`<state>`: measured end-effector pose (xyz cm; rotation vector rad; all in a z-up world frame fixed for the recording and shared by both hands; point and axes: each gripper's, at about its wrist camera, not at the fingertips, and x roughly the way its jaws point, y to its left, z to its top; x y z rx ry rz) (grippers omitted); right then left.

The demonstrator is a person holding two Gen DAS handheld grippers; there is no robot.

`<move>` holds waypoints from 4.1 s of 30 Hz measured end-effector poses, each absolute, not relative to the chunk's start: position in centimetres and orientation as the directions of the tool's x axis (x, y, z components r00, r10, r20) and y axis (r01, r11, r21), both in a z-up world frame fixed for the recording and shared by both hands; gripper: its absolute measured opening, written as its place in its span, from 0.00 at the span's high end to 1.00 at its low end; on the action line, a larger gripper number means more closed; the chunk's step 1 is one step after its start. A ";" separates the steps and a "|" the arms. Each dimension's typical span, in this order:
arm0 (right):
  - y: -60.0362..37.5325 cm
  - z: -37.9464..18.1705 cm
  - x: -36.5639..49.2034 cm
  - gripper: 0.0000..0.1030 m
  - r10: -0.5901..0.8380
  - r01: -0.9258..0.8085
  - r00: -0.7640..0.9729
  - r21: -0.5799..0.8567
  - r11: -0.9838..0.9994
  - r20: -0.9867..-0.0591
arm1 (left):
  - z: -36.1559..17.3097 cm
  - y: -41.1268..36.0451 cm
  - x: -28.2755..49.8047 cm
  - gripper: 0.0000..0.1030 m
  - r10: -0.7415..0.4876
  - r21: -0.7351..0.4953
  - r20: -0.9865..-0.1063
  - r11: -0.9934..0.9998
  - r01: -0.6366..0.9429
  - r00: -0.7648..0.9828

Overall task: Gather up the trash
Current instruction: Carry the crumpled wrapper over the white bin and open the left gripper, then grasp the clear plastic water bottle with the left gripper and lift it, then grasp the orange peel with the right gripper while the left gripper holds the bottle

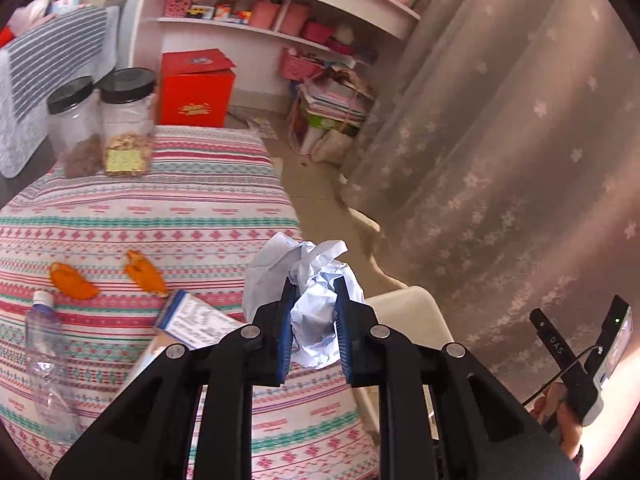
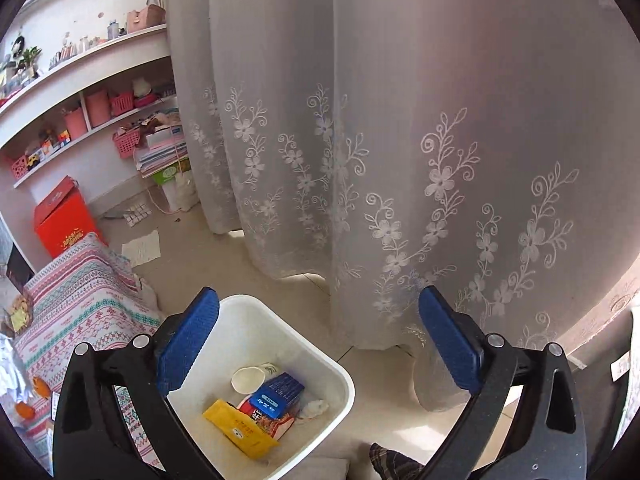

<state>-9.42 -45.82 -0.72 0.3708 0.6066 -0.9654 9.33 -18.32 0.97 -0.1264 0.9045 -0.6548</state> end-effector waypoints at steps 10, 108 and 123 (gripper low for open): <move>-48.2 -1.0 -11.0 0.07 -0.620 0.861 0.425 0.085 0.501 -0.660 | 0.7 -30.6 6.8 0.73 -0.658 -0.399 -0.697 0.687 0.608 0.286; -3.2 -10.4 23.6 0.88 0.239 -0.312 0.401 0.113 0.943 -0.884 | -4.6 17.3 16.9 0.45 -0.231 -0.328 -0.867 0.932 -0.157 0.442; -5.5 -2.8 18.5 0.88 0.170 -0.145 0.637 0.099 0.984 -0.752 | -2.4 15.5 15.7 0.45 -0.134 -0.255 -0.812 0.957 -0.139 0.568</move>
